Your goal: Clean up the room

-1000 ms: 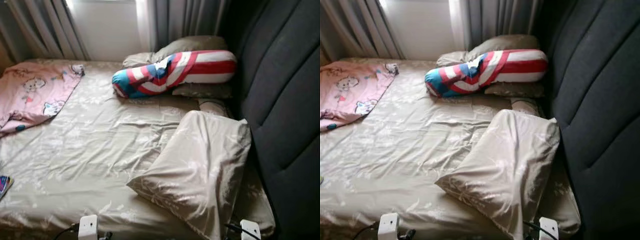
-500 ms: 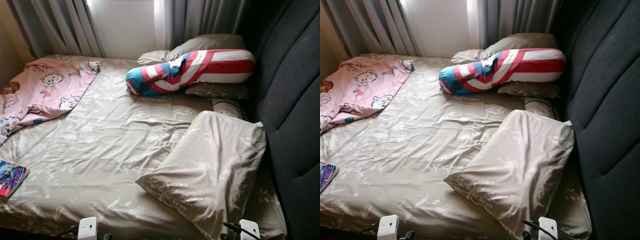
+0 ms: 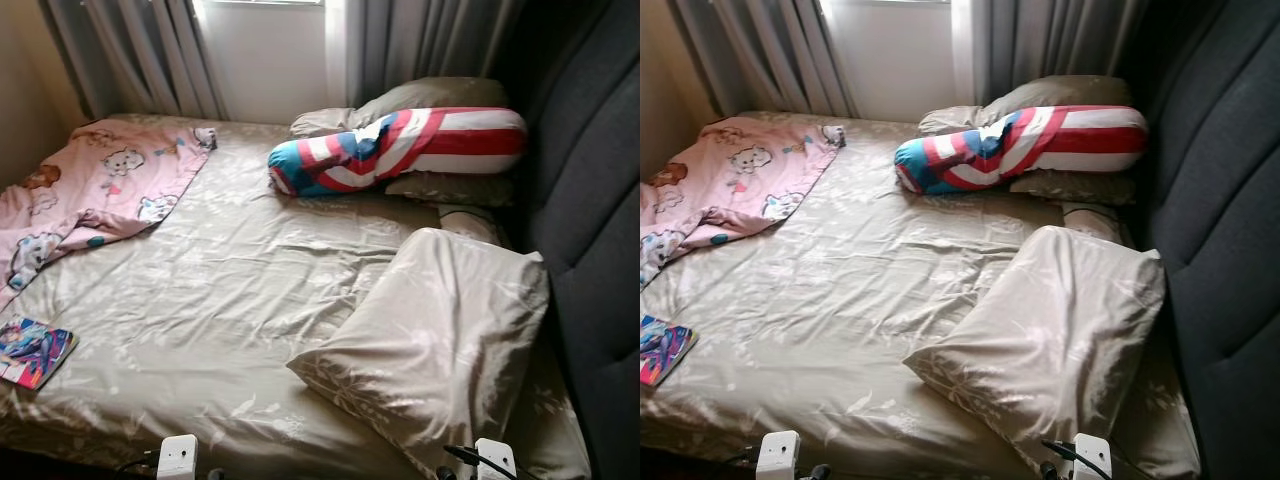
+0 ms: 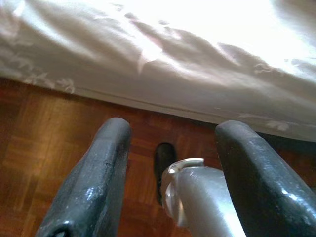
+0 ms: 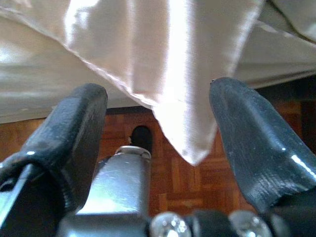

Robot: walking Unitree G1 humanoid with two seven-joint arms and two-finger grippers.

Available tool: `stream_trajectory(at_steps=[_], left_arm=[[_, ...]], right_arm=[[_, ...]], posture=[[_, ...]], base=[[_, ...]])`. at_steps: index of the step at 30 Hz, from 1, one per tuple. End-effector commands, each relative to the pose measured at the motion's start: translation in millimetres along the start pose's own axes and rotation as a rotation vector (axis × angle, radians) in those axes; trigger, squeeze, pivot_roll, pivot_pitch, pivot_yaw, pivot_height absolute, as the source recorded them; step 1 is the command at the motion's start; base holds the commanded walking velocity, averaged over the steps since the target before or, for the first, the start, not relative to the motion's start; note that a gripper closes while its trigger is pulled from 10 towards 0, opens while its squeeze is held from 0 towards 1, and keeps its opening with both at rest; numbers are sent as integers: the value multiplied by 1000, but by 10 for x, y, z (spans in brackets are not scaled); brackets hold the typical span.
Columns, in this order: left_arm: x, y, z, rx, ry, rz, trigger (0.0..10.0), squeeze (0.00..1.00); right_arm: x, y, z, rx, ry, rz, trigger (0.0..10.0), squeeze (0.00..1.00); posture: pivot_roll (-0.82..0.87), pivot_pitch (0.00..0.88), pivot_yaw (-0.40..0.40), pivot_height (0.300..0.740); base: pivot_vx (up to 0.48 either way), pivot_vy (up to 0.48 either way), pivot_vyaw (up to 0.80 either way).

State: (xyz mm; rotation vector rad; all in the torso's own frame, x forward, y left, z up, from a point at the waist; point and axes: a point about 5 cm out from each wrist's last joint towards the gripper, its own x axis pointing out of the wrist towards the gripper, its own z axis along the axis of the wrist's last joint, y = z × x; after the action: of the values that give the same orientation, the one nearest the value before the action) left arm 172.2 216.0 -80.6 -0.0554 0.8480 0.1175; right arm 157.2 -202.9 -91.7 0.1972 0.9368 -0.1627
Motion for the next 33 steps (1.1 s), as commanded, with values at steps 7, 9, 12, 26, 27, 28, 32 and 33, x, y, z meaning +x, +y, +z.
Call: stream_trajectory(at_steps=[7, 9, 12, 26, 27, 28, 32, 33], left_arm=[[-3, -23, -37, -2, 22, -10, 10000, 0], [-3, -26, -37, -2, 20, -12, 10000, 0], [-2, -25, -31, -1, 17, -12, 10000, 0], [-2, 4, -15, -4, 11, -3, 10000, 0], [-2, 3, -13, -4, 9, -3, 10000, 0], [0, 2, -2, -5, 1, -3, 10000, 0], [20, 8, 91, -38, -39, 3, 10000, 0], [29, 14, 141, -46, -58, 4, 10000, 0]], right_arm=[[-7, -41, -9, 11, 5, -13, 10000, 0], [-8, -43, -11, 11, 5, -14, 10000, 0], [-8, -44, -12, 10, 6, -13, 10000, 0], [-7, -52, -1, 11, 3, -15, 10000, 0], [-7, -52, 1, 11, 2, -15, 10000, 0], [-7, -51, 4, 12, -1, -15, 10000, 0], [-4, -43, 20, 18, -12, -13, 10000, 0], [-3, -39, 28, 20, -19, -11, 10000, 0]], posture=[[59, 0, -37, 740], [58, 0, -37, 740], [58, 0, -37, 740], [60, 0, -43, 740], [61, 0, -44, 740], [62, 0, -45, 740], [66, 0, -40, 740], [66, 0, -39, 740]], base=[[0, 0, 0], [0, 0, 0], [193, 0, 0], [316, 0, 0], [0, 0, 0], [0, 0, 0], [0, 0, 0], [0, 0, 0]])
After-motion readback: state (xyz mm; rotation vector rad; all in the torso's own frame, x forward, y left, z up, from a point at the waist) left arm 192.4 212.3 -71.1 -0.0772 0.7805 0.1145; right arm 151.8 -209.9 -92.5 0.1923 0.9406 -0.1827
